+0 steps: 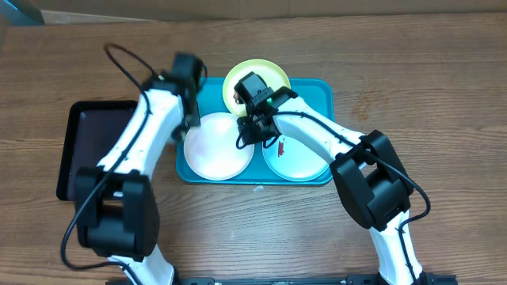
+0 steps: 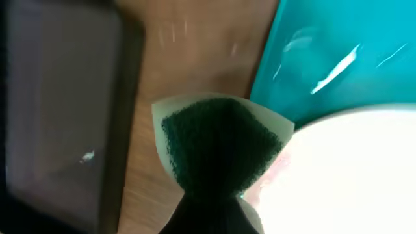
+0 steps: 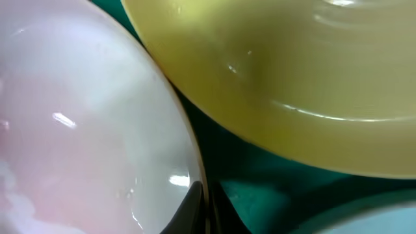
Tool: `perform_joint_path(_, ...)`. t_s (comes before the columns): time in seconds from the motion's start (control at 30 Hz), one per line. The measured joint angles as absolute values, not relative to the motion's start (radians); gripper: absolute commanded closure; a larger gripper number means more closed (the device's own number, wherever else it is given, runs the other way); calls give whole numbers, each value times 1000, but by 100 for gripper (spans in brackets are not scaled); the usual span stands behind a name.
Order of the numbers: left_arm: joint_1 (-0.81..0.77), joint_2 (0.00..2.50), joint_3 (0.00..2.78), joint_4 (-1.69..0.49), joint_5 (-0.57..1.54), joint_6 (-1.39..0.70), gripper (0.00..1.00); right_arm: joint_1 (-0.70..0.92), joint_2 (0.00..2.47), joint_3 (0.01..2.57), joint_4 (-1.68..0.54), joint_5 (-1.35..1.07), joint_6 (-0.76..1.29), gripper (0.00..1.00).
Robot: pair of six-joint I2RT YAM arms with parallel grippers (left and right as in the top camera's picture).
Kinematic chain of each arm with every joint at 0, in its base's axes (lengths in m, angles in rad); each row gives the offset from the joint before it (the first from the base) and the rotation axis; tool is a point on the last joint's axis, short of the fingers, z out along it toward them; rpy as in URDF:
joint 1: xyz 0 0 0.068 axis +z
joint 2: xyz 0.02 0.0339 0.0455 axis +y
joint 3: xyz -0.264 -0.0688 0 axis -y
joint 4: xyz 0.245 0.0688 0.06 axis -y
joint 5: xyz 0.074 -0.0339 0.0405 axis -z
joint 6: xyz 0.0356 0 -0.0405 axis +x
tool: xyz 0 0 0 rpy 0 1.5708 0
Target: Clean dirty plates on tray and stack at the side
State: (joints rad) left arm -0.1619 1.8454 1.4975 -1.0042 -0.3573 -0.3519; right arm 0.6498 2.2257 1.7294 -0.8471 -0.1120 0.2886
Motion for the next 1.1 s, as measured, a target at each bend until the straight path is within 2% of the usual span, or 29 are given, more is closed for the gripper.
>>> perform_joint_path(0.3, -57, 1625, 1648, -1135, -200, -357, 96, 651, 2238, 2041, -1147, 63, 286, 96)
perform_joint_path(0.6, 163, 1660, 1648, -1282, -173, -360, 96, 716, 2238, 2326, -1421, 443, 231, 96)
perform_joint_path(0.87, 244, 1671, 1648, -1279, -145, -360, 96, 881, 2239, 2338, -1453, 786, 151, 96)
perform_joint_path(1.1, 330, 1671, 1648, -1288, -104, -360, 96, 1047, 2239, 2338, -1328, 1102, 1, 96)
